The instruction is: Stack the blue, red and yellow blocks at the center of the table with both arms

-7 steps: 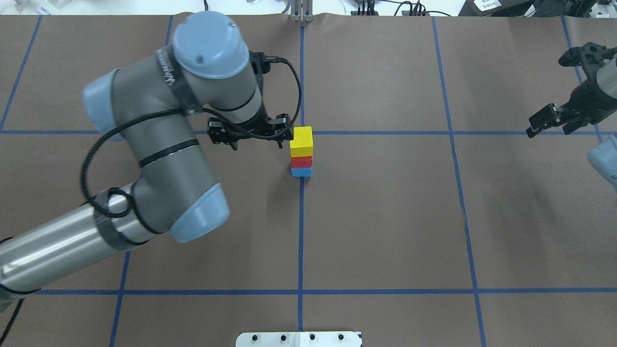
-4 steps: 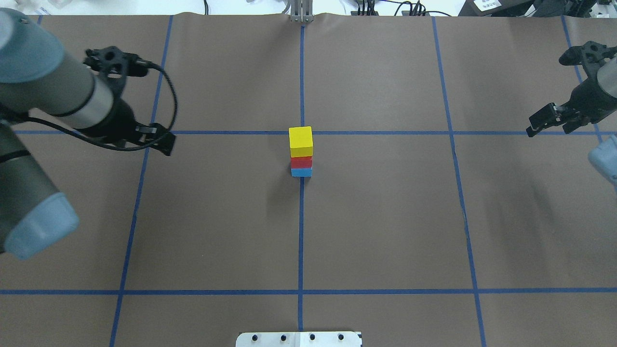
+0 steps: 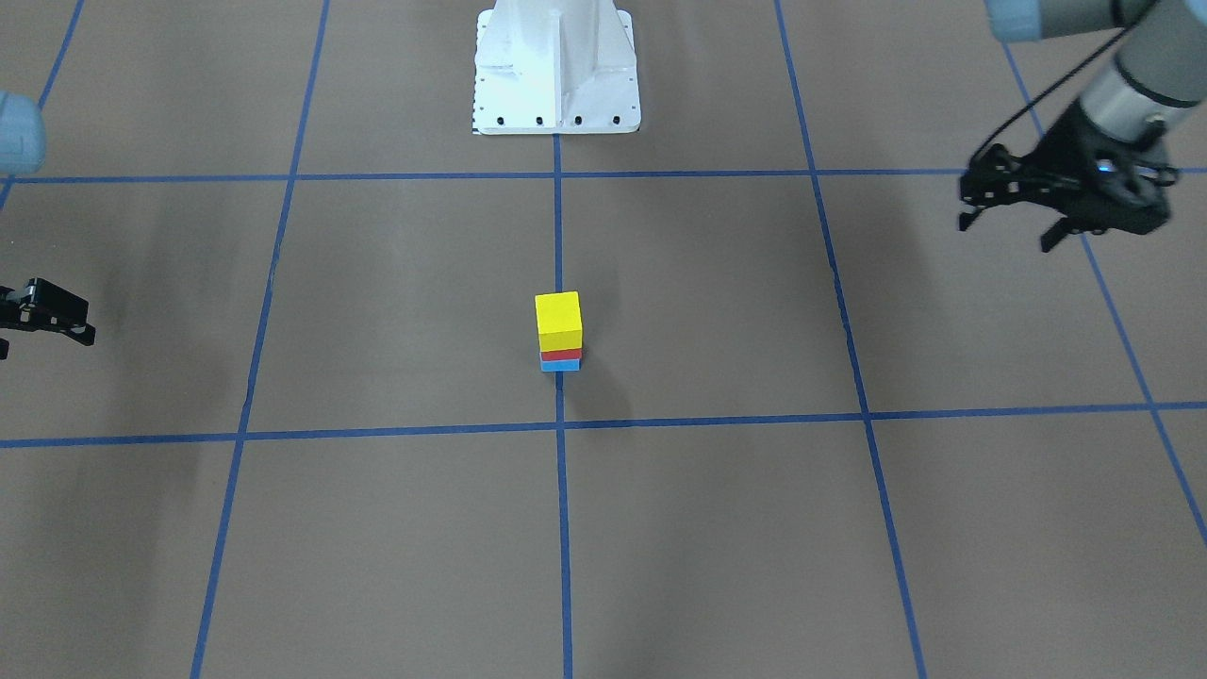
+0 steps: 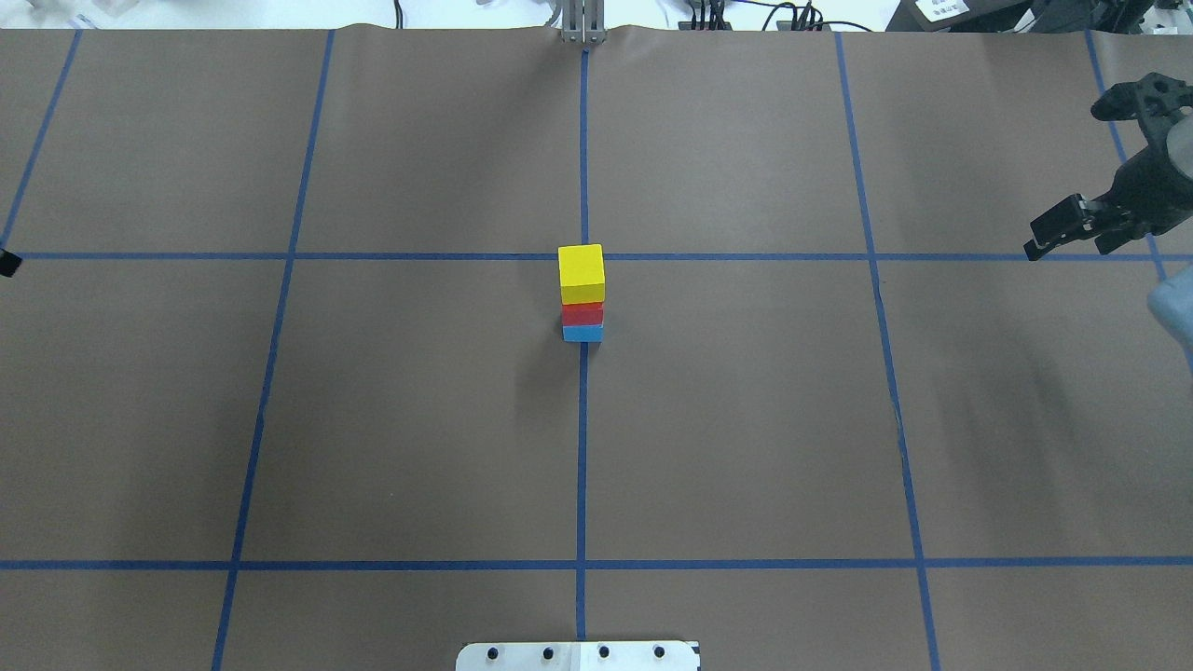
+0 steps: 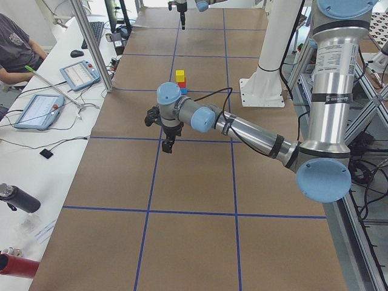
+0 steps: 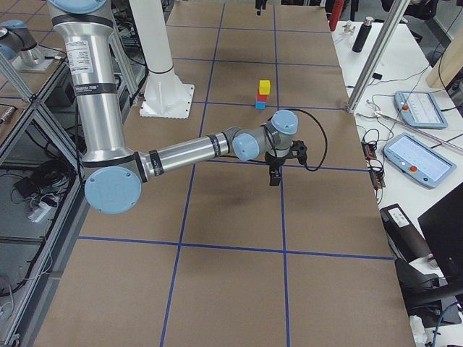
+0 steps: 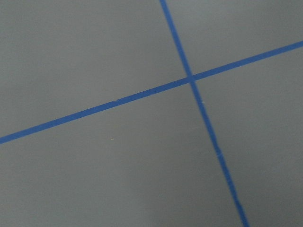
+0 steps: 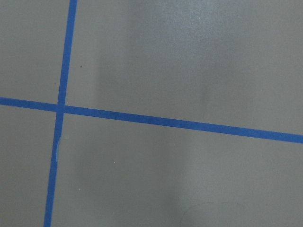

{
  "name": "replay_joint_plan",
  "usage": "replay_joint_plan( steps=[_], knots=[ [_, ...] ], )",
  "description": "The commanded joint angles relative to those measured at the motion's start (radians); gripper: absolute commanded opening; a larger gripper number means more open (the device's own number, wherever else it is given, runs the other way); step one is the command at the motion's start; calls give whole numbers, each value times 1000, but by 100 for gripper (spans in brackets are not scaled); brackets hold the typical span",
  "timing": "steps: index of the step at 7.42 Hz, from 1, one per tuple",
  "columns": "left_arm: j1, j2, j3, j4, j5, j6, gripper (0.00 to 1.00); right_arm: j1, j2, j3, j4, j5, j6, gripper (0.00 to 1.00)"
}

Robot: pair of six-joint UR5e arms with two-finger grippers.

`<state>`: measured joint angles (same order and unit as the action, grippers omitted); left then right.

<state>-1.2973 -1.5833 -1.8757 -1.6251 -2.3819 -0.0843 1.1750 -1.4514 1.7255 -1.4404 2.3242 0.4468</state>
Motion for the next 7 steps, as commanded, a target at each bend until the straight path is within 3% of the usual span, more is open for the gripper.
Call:
replay_joint_plan(
  steps=[1, 3, 4, 7],
  knots=[
    [-114, 9, 122, -9, -31, 130, 99, 101, -108, 92, 1, 7, -9, 100],
    [-115, 8, 151, -7, -23, 126, 99, 259, -115, 53, -17, 67, -214, 100],
    [-137, 5, 168, -7, -20, 126, 99, 261, -112, 2, -11, 55, -259, 100],
    [-160, 0, 198, -4, -17, 118, 99, 267, -110, -6, -6, 64, -273, 100]
  ],
)
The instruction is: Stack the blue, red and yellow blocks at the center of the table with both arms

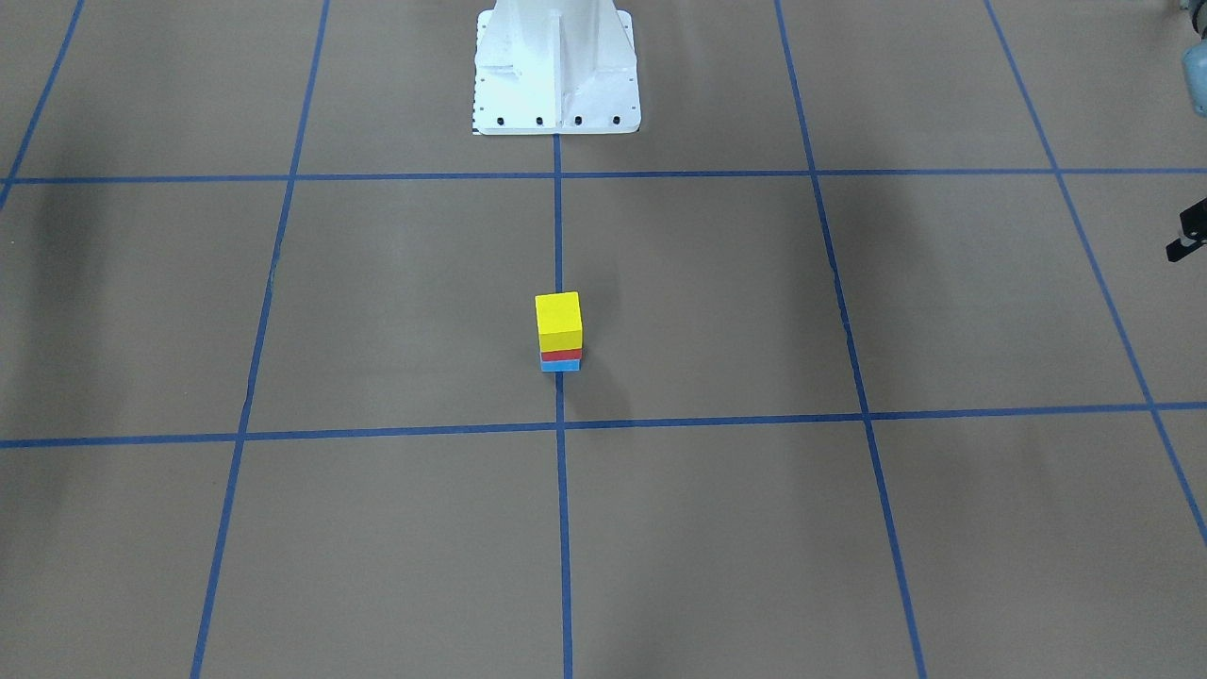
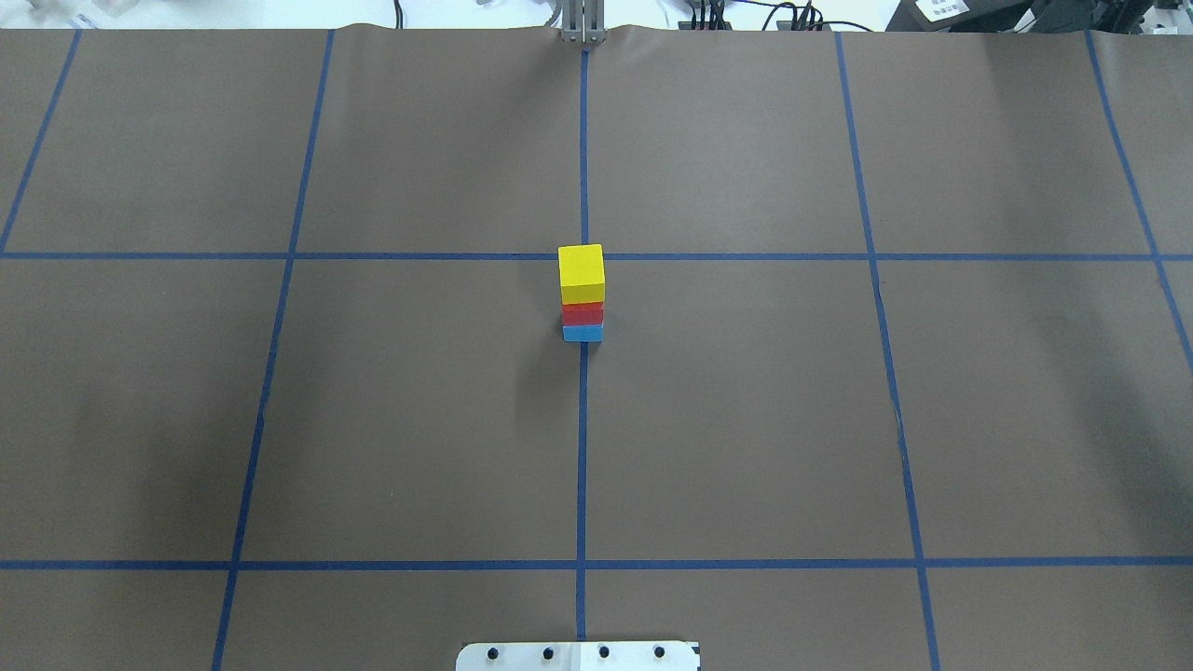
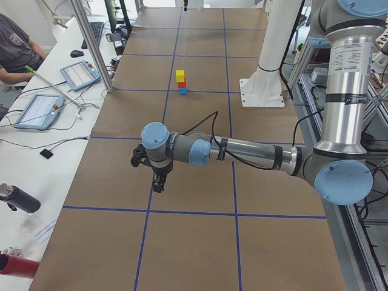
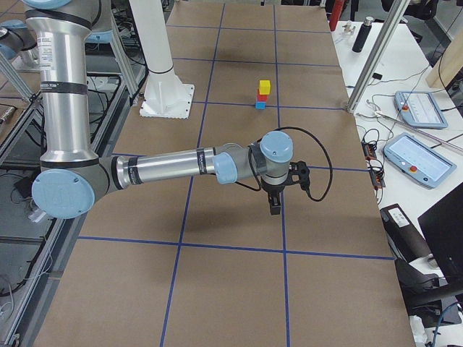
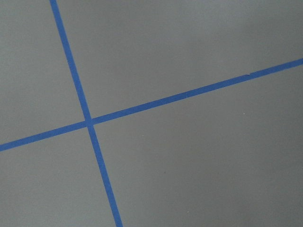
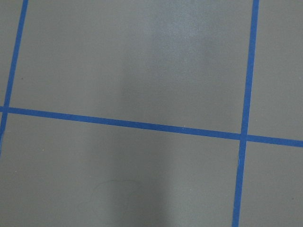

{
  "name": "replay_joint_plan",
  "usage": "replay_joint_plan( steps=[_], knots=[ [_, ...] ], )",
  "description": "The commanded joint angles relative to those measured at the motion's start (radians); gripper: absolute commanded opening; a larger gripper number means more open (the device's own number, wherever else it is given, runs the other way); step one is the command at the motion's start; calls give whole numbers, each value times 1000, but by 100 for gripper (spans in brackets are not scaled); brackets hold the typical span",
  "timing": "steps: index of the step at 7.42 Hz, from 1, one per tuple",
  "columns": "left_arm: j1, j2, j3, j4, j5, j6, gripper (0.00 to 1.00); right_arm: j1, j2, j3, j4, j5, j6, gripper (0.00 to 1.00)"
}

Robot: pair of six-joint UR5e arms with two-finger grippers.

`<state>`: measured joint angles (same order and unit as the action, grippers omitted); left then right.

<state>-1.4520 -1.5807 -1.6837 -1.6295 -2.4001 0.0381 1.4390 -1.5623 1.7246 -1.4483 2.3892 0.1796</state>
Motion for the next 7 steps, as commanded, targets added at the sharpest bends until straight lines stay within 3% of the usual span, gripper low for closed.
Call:
replay_joint_plan(
  steps=[1, 7],
  knots=[
    [-16, -4, -1, 0, -1, -7, 99, 3, 1, -7, 2, -4, -6, 100],
    [-24, 2, -7, -4, 42, -1, 99, 3, -1, -3, 3, -1, -6, 100]
  ],
)
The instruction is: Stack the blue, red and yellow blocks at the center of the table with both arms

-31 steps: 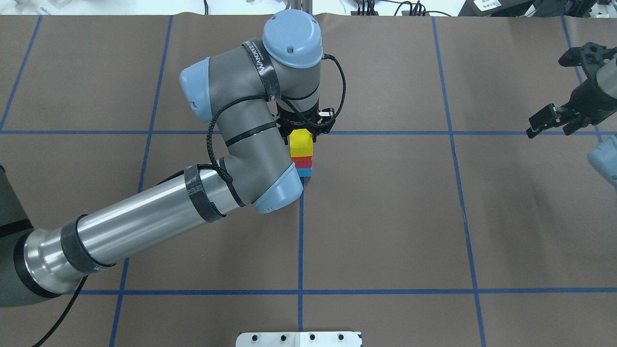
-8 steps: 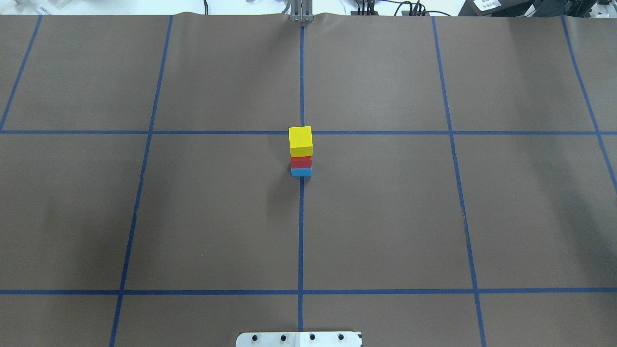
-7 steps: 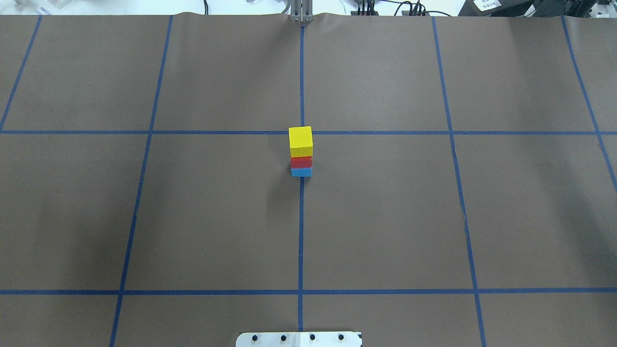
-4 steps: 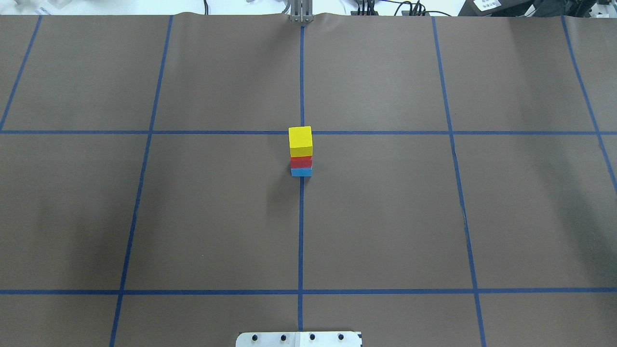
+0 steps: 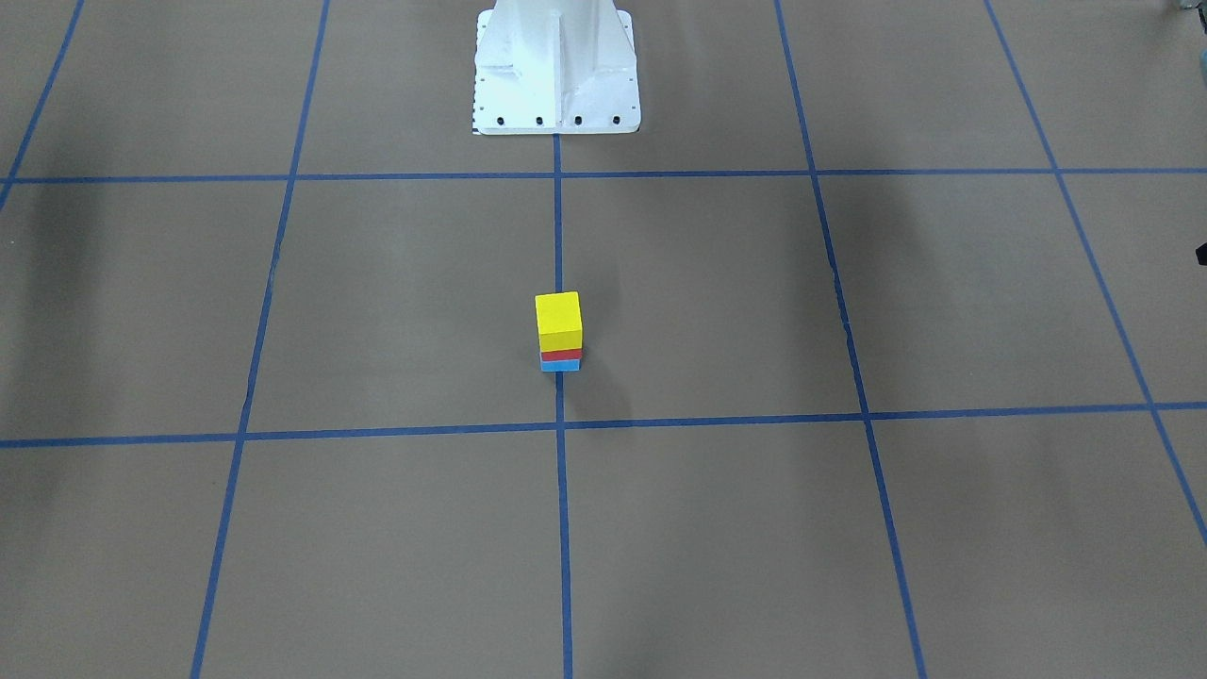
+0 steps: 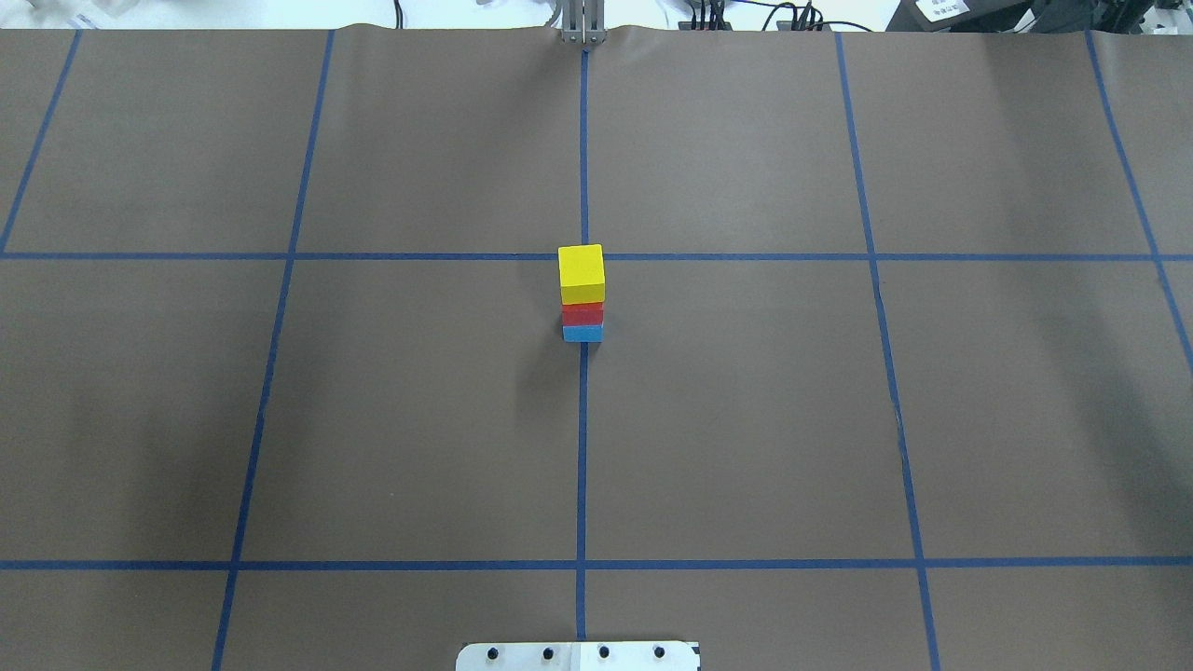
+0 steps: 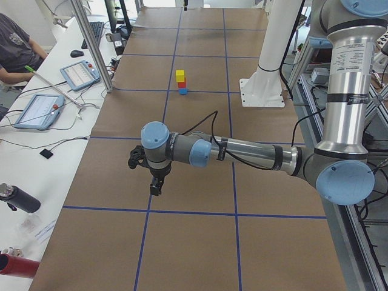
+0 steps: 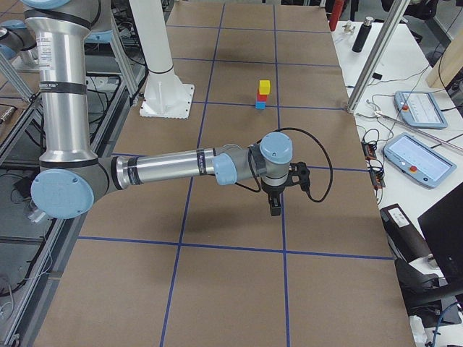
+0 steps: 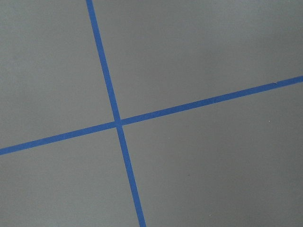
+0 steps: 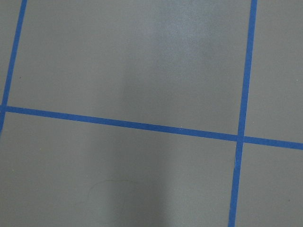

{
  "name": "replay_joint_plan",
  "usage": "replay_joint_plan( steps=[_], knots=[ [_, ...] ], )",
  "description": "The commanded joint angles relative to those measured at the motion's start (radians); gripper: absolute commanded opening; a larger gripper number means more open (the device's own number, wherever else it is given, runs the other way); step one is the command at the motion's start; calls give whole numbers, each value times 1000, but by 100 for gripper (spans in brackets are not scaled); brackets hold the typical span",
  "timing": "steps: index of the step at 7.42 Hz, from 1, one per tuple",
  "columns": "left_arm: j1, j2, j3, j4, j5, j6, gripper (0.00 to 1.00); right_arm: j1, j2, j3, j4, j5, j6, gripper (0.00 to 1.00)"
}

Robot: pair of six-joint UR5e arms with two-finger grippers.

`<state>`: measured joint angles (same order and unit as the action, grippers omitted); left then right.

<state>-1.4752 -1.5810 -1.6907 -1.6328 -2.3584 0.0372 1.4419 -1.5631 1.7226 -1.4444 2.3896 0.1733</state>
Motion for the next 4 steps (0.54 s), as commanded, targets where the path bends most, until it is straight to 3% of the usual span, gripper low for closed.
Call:
replay_joint_plan(
  steps=[1, 4],
  knots=[
    [0, 3, -1, -1, 1, -2, 99, 0, 0, -3, -1, -3, 0, 100],
    [0, -4, -1, -4, 2, -2, 99, 0, -3, 2, 1, 0, 0, 100]
  ],
)
